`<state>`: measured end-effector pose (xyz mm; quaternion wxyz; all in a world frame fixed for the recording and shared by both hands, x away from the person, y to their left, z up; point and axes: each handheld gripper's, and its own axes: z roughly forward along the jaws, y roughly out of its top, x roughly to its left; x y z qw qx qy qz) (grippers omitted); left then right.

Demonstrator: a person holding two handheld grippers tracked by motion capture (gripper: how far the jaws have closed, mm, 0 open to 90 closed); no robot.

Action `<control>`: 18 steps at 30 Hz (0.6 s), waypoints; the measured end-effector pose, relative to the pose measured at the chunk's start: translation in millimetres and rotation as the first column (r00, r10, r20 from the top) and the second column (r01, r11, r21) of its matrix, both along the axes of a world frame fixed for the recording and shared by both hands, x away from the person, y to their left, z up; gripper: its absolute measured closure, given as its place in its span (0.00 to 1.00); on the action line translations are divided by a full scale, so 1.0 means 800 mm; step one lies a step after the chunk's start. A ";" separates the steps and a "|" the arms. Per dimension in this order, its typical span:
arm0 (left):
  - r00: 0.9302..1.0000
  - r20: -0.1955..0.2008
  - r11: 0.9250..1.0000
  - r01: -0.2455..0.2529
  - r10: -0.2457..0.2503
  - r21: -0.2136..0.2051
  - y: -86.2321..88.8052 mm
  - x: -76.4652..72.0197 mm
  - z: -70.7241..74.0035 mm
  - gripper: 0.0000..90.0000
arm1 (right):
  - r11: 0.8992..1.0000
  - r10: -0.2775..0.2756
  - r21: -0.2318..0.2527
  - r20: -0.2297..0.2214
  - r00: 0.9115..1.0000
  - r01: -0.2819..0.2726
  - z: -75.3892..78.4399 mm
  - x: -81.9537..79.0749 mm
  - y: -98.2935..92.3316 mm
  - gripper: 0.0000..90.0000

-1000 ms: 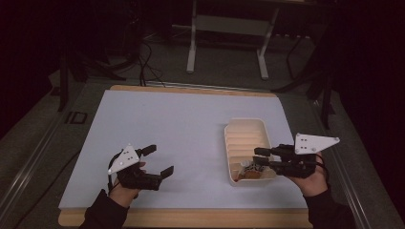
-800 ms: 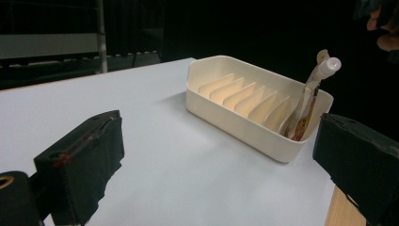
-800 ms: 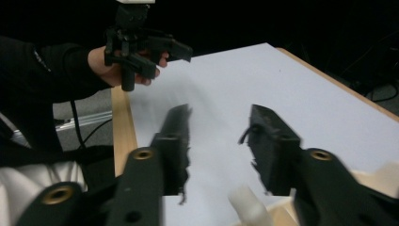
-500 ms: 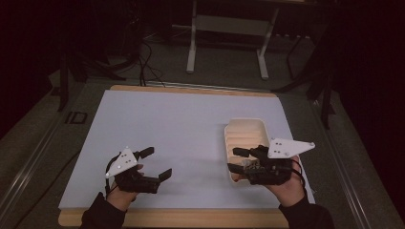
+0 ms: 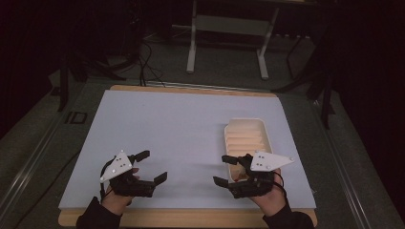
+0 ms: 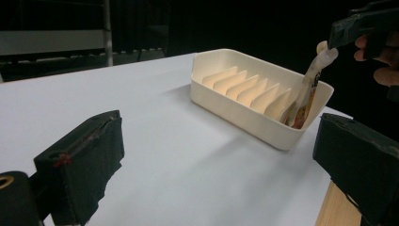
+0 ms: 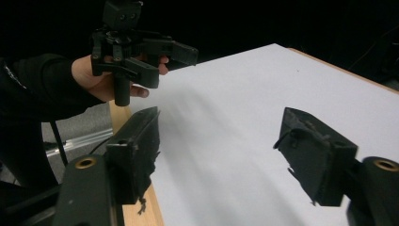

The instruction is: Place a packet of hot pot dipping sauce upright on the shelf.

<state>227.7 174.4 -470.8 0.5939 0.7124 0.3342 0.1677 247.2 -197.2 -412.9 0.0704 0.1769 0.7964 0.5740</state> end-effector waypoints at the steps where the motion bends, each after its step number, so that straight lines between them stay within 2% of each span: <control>1: 1.000 -0.002 1.000 0.000 0.000 -0.003 0.000 0.000 -0.001 0.03 | 1.000 -0.004 0.008 0.003 1.000 0.004 -0.003 0.000 0.000 0.27; 3: 1.000 -0.008 1.000 0.006 -0.006 0.002 -0.001 0.001 -0.004 0.03 | 1.000 -0.002 0.009 -0.015 1.000 0.002 -0.008 0.001 -0.001 0.23; 10: 1.000 -0.010 1.000 0.021 -0.021 0.007 -0.005 0.002 -0.009 0.03 | 1.000 -0.002 0.008 -0.030 1.000 0.002 -0.026 0.000 -0.007 0.16; 14: 1.000 -0.010 1.000 0.024 -0.024 0.009 -0.005 0.002 -0.010 0.03 | 1.000 0.000 0.017 -0.009 1.000 0.000 -0.031 -0.005 -0.011 0.15; 18: 1.000 -0.007 1.000 0.025 -0.025 0.007 -0.005 0.002 -0.010 0.03 | 1.000 0.008 -0.005 0.015 1.000 -0.008 -0.033 -0.014 -0.011 0.16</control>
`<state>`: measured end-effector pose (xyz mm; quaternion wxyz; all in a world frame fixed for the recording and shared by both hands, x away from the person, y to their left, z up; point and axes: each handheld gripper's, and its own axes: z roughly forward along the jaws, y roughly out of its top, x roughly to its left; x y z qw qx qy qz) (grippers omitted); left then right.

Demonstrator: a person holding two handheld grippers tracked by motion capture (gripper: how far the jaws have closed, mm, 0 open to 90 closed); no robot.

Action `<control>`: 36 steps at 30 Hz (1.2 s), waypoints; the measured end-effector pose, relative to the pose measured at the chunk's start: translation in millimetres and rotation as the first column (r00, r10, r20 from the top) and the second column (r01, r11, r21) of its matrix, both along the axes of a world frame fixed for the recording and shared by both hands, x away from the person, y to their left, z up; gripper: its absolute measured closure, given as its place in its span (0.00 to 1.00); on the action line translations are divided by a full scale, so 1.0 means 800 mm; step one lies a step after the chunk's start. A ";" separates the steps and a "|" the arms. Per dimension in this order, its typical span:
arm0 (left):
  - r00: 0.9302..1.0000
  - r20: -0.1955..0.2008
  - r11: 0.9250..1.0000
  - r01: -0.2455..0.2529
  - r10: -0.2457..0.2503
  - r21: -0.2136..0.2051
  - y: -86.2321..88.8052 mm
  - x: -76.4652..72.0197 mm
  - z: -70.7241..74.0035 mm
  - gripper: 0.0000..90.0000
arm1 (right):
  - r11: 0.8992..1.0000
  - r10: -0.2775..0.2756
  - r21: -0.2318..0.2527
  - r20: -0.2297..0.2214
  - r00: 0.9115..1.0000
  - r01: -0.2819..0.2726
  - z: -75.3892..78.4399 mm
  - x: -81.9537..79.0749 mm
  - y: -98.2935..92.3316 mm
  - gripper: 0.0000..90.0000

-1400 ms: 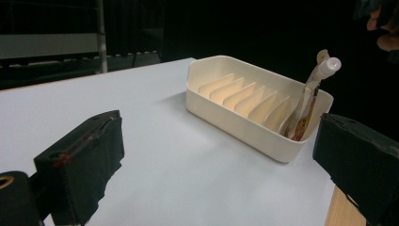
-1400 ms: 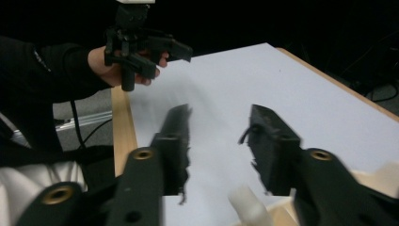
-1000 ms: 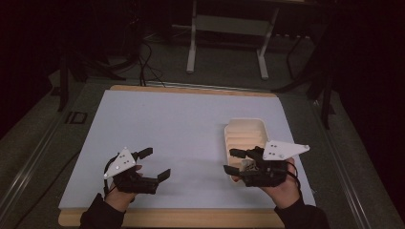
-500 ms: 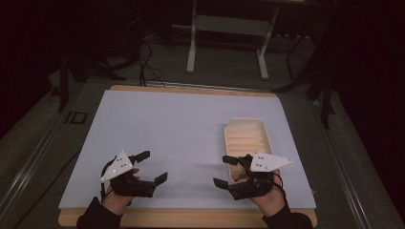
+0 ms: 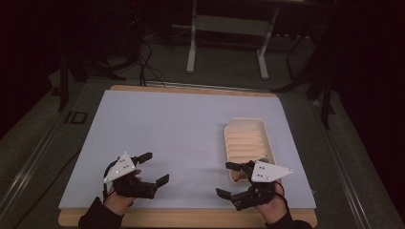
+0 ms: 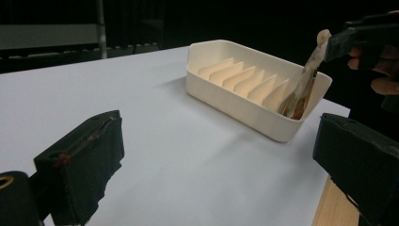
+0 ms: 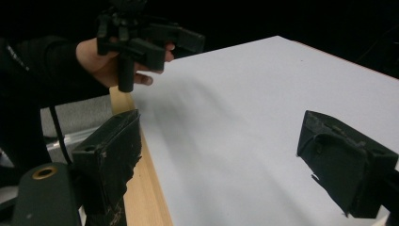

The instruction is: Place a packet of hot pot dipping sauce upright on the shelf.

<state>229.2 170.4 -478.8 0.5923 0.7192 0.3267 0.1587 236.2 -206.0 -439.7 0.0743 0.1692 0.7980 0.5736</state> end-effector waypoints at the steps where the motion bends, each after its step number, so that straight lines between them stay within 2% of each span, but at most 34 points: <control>1: 1.000 0.004 1.000 -0.001 0.001 0.003 0.000 0.000 0.000 0.03 | 1.000 0.007 -0.003 0.006 1.000 -0.007 -0.001 -0.002 0.001 0.16; 6: 1.000 0.010 1.000 -0.002 0.002 0.012 -0.002 0.000 -0.001 0.03 | 1.000 0.008 -0.001 0.022 1.000 -0.008 -0.003 -0.005 0.001 0.16; 12: 1.000 0.011 1.000 -0.006 0.006 0.005 -0.002 0.001 -0.001 0.03 | 1.000 0.021 0.020 0.012 1.000 -0.021 0.001 -0.006 0.002 0.16; 20: 1.000 0.013 1.000 -0.014 0.014 -0.001 -0.001 0.001 -0.001 0.03 | 0.998 0.063 -0.009 -0.011 0.998 -0.063 -0.008 -0.006 0.009 0.16; 28: 1.000 0.013 1.000 -0.013 0.013 -0.001 -0.001 0.000 -0.001 0.03 | 0.997 0.070 -0.020 -0.016 0.997 -0.070 -0.011 -0.006 0.010 0.16; 36: 1.000 0.008 1.000 -0.016 0.016 -0.011 0.000 0.002 -0.003 0.03 | 0.996 0.082 -0.033 -0.047 0.996 -0.083 -0.020 -0.005 0.010 0.16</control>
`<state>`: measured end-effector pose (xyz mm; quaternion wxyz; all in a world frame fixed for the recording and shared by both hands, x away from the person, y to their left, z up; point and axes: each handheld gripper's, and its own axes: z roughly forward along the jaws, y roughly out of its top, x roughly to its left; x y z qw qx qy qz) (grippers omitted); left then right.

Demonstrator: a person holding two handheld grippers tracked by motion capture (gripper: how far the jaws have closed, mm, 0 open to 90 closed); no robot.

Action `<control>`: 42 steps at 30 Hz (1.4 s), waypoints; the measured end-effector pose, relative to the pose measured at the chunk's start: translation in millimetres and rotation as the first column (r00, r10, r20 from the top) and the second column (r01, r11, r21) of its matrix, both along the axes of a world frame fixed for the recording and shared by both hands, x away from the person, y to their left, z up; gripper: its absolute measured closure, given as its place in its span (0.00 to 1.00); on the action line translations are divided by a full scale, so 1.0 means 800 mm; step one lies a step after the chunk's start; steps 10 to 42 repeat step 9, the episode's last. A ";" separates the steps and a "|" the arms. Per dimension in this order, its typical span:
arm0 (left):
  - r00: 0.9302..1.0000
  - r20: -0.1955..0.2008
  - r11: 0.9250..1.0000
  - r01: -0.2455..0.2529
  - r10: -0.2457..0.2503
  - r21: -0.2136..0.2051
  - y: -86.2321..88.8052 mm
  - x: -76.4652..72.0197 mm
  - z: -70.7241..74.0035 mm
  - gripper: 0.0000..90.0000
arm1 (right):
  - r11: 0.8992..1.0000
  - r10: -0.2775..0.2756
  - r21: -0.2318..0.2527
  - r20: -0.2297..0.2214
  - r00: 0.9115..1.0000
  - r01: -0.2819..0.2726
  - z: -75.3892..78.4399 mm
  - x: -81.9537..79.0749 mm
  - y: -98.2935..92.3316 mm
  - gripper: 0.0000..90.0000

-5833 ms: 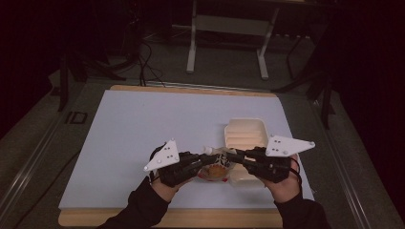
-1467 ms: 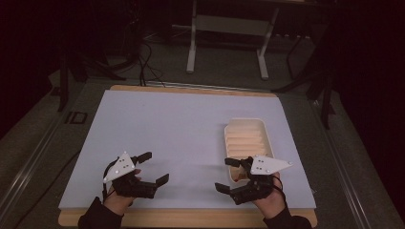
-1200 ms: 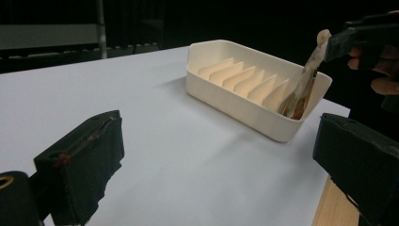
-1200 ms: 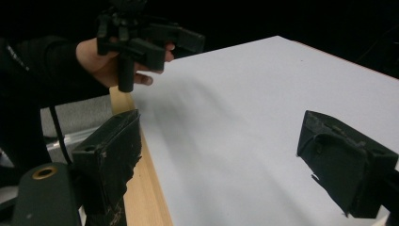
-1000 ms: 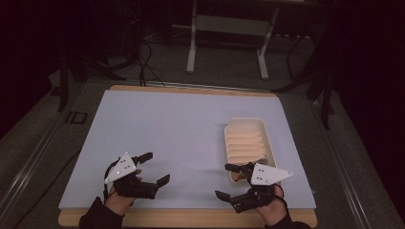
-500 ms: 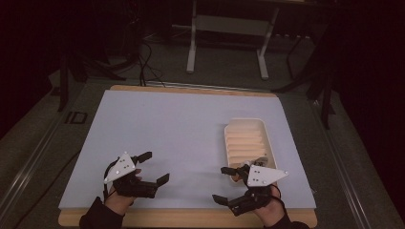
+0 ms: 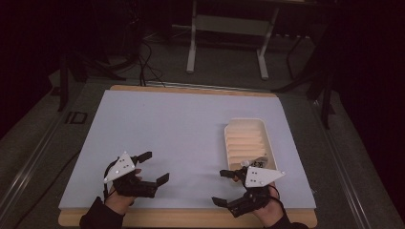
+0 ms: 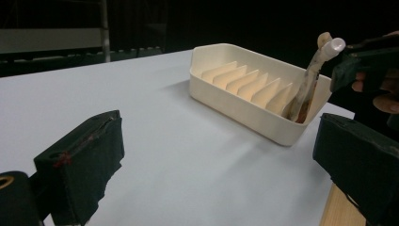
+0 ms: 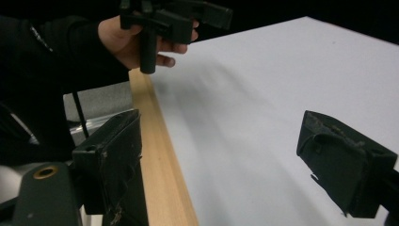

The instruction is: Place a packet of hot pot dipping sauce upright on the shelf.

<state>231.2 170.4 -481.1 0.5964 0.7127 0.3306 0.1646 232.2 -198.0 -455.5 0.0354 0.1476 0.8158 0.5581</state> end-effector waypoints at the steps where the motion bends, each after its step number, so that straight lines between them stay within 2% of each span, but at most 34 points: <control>1: 1.000 -0.002 1.000 -0.002 0.002 -0.004 0.000 0.000 0.000 0.03 | 1.000 0.002 -0.002 -0.007 1.000 -0.002 -0.001 -0.001 0.000 0.16; 5: 1.000 0.016 1.000 0.005 -0.005 0.000 -0.001 -0.004 0.003 0.03 | 0.999 0.028 -0.020 -0.014 1.000 -0.028 -0.004 -0.003 0.006 0.16; 9: 1.000 0.017 1.000 0.000 0.000 -0.001 0.000 -0.004 0.003 0.03 | 0.998 0.050 -0.033 -0.017 0.999 -0.050 -0.006 -0.005 0.012 0.16; 42: 1.000 0.017 1.000 0.000 0.000 -0.001 0.000 -0.004 0.003 0.03 | 0.998 0.050 -0.033 -0.017 0.999 -0.050 -0.006 -0.005 0.012 0.16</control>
